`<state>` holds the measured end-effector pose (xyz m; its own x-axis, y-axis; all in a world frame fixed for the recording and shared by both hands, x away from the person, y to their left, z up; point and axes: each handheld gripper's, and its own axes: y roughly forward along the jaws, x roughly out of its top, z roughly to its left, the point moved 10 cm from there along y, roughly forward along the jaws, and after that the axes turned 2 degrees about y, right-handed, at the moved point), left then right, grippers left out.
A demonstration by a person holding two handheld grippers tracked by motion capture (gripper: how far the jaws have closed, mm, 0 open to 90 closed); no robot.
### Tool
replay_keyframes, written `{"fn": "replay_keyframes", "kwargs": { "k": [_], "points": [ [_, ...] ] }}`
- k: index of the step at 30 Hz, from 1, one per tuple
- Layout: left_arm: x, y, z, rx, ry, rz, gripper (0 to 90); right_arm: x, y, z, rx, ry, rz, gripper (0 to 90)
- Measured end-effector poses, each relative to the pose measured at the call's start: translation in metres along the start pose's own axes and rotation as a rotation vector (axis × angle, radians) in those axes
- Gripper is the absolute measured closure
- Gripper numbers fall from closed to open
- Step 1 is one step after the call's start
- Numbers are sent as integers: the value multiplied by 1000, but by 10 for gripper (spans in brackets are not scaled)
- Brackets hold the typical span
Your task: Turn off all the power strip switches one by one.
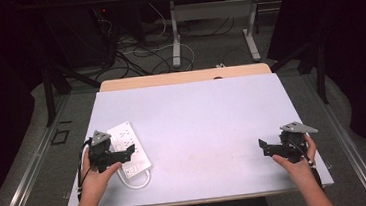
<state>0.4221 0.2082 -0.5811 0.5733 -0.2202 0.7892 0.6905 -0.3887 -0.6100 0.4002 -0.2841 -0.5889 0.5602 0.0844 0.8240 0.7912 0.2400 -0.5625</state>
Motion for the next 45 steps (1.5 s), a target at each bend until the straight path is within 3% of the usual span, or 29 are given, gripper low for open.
{"fn": "replay_keyframes", "kwargs": {
  "k": [9, 12, 19, 22, 30, 38, 45],
  "points": [
    [1, -7, 2, 7, -1, 6, 53, 1, 1, 2, -13, -12, -5, 12],
    [2, -11, 2, 17, 7, 12, 129, 2, 2, 3, -2, -11, 1, 14],
    [4, -22, 3, 39, 35, 16, 177, 1, 2, 3, -4, -20, 9, 15],
    [5, -27, 3, 32, 35, 8, 249, 1, 3, 4, -8, -16, 4, 17],
    [1, -33, 3, 12, 38, 50, 319, 0, 4, 5, 6, -16, 13, 22],
    [-3, -37, 0, 47, 30, 86, 382, 0, 5, 6, 9, -24, 12, 22],
    [-5, -39, -5, 22, 36, 101, 451, -1, 6, 7, 10, -25, 16, 22]
  ]
}}
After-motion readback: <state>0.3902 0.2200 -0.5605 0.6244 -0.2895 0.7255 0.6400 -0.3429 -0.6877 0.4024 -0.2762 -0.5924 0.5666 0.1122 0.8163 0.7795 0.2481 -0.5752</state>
